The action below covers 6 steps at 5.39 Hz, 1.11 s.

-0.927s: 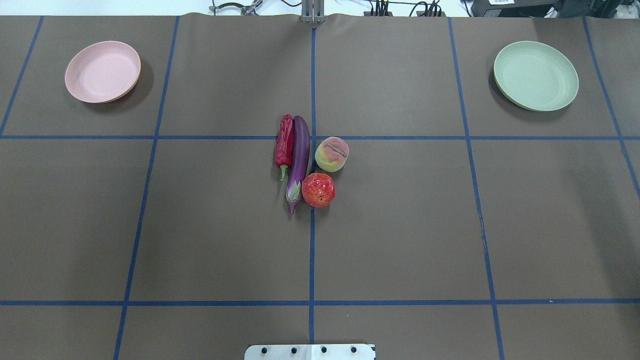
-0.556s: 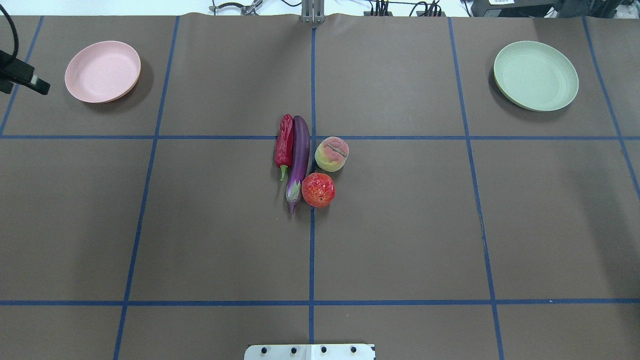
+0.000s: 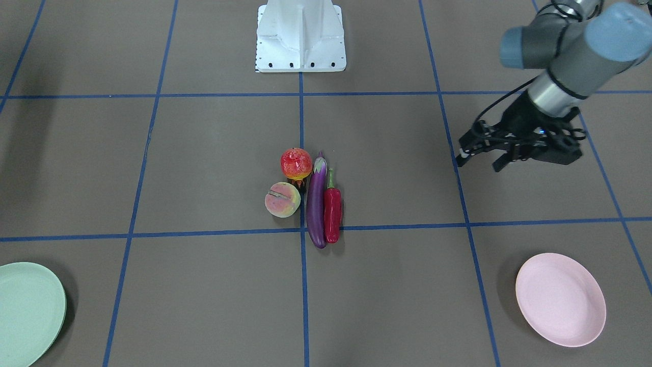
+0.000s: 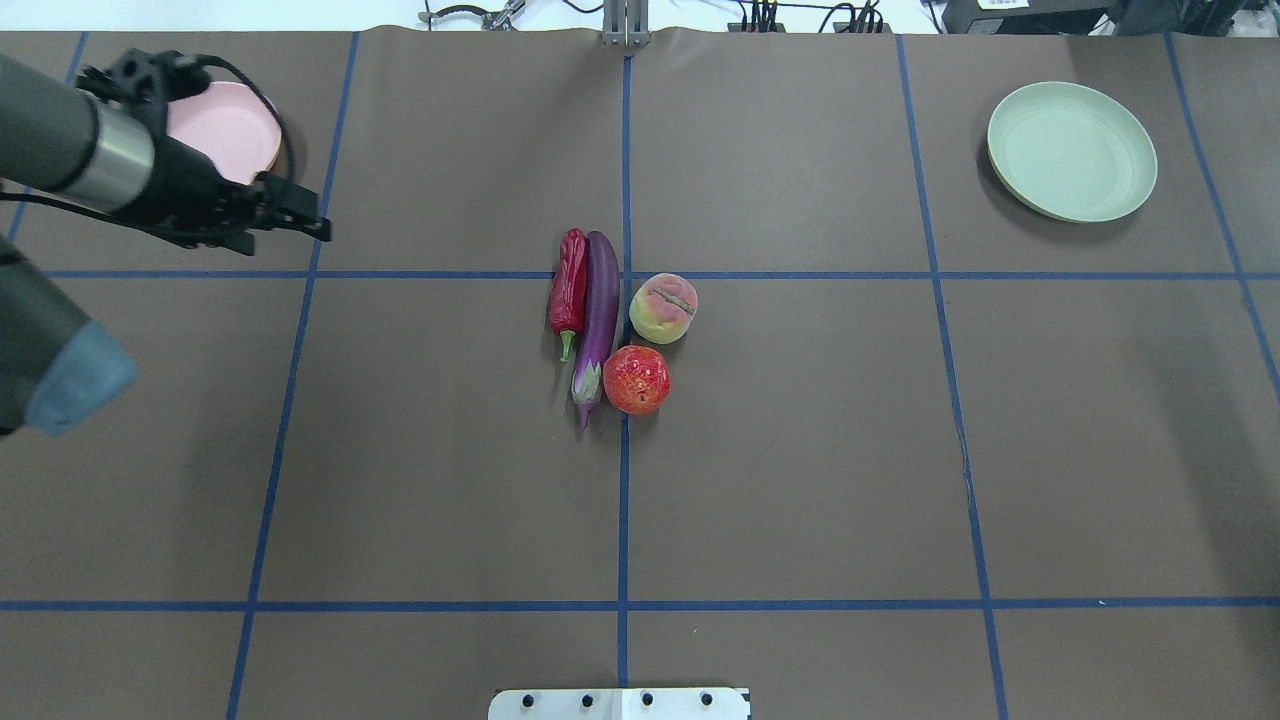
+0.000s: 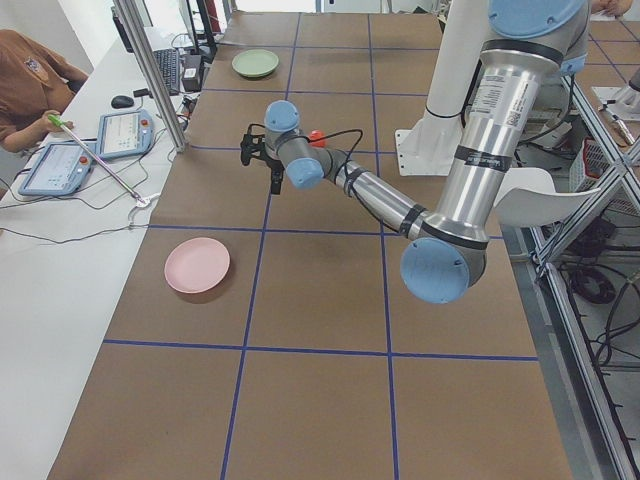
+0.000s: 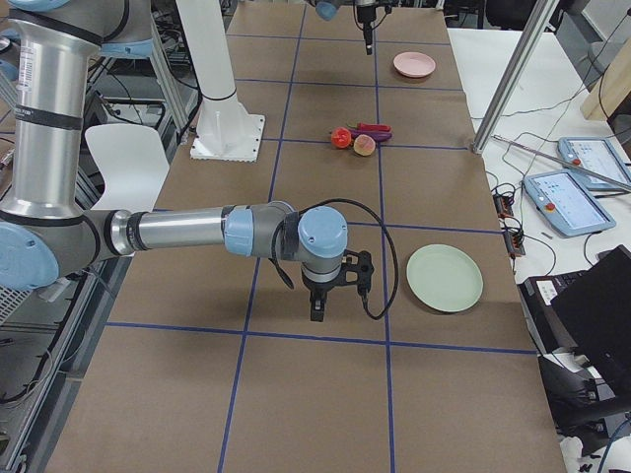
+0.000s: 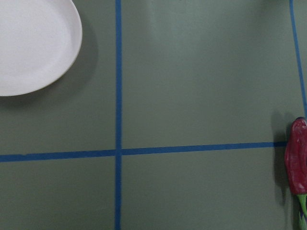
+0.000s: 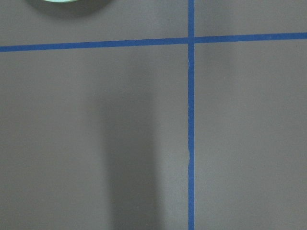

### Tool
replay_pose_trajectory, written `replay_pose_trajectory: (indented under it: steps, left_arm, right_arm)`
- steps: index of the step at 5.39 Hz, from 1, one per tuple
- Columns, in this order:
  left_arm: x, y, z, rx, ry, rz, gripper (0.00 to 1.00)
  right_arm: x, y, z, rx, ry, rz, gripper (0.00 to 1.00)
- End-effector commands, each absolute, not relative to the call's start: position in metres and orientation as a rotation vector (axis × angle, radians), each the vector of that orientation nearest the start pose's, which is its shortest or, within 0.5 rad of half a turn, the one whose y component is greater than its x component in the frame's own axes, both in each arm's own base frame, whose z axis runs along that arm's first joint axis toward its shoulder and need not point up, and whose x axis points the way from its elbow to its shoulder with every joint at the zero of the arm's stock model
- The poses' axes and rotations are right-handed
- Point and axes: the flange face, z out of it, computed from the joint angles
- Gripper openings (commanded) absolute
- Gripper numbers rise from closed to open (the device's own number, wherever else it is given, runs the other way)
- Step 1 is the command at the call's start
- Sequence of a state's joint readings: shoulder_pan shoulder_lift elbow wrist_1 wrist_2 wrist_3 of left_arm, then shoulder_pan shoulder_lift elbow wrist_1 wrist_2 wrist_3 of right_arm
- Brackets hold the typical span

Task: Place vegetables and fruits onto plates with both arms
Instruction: 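Move the left gripper down to the red chili pepper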

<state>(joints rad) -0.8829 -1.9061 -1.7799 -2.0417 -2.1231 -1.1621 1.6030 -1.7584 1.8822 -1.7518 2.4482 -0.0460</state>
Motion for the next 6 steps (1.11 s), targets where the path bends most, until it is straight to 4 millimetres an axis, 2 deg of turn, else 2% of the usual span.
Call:
replay_pose_trajectory:
  steps: [1, 2, 4, 5, 6]
  left_arm:
    - [0.434, -0.51, 0.268, 0.19, 1.102, -0.197, 1.0]
    - [0.475, -0.526, 0.258, 0.171, 1.084, -0.183, 1.0]
    - [0.509, -0.554, 0.254, 0.182, 1.04, -0.2, 0.97]
    - [0.546, -0.54, 0.245, 0.189, 1.025, -0.179, 0.97]
    - [0.553, -0.544, 0.245, 0.186, 1.015, -0.181, 0.95]
  right_arm:
    - [0.07, -0.403, 0.603, -0.024, -0.874, 0.015, 1.0]
    - [0.07, -0.404, 0.604, -0.024, -0.87, 0.015, 1.0]
    - [0.07, -0.405, 0.601, -0.018, -0.869, 0.012, 1.0]
    - [0.07, -0.405, 0.602, -0.019, -0.869, 0.012, 1.0]
    - [0.07, -0.406, 0.603, -0.021, -0.869, 0.012, 1.0]
